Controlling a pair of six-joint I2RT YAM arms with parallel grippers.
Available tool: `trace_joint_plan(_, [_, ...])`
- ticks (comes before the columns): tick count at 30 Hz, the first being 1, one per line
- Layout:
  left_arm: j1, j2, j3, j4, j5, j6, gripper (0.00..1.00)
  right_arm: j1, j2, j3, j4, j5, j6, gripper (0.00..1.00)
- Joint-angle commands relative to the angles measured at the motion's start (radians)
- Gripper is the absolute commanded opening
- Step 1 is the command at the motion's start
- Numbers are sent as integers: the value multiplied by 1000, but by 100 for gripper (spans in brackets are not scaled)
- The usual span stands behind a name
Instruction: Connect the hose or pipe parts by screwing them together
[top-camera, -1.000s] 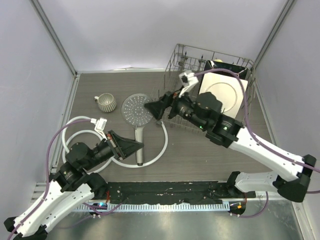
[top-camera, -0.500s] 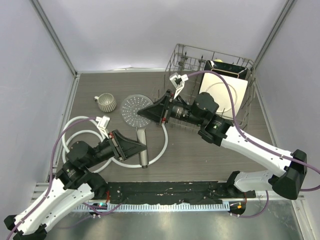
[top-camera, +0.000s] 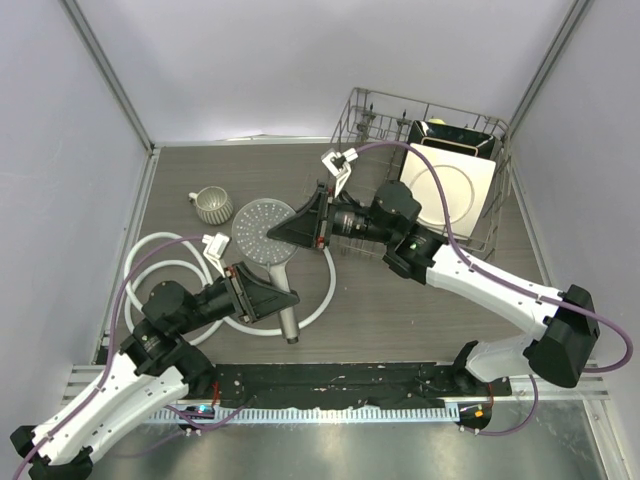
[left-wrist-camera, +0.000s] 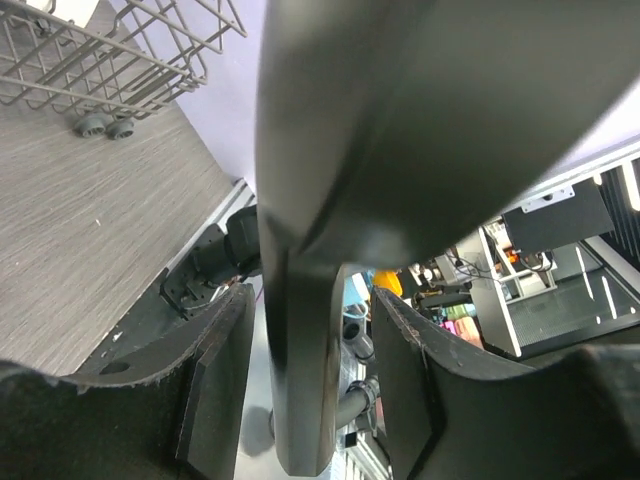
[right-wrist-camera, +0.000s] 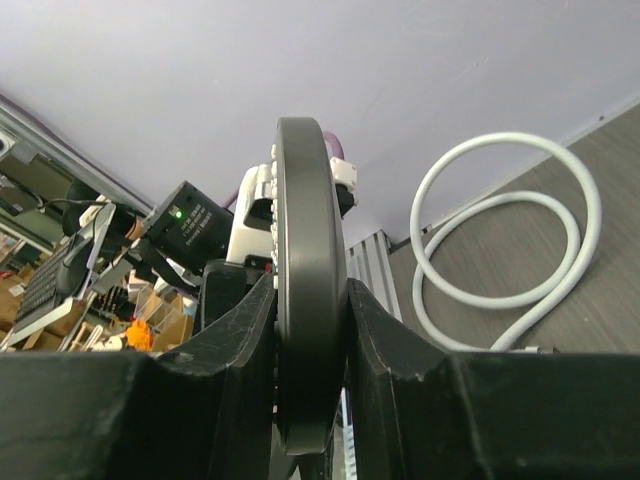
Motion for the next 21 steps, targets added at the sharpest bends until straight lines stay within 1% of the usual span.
trace_joint_plan(1, [1, 11, 9, 42, 34, 6, 52, 0, -2, 59, 48, -60, 13, 1])
trace_joint_plan(7, [1, 25, 10, 18, 63, 12, 49, 0, 0, 65, 22, -60, 0, 1])
trace_joint_plan(12, [1, 18, 1, 7, 76, 3, 49, 0, 3, 71, 28, -62, 14, 1])
trace_joint_plan(21, [3, 16, -27, 28, 97, -31, 40, 0, 13, 71, 45, -69, 29, 1])
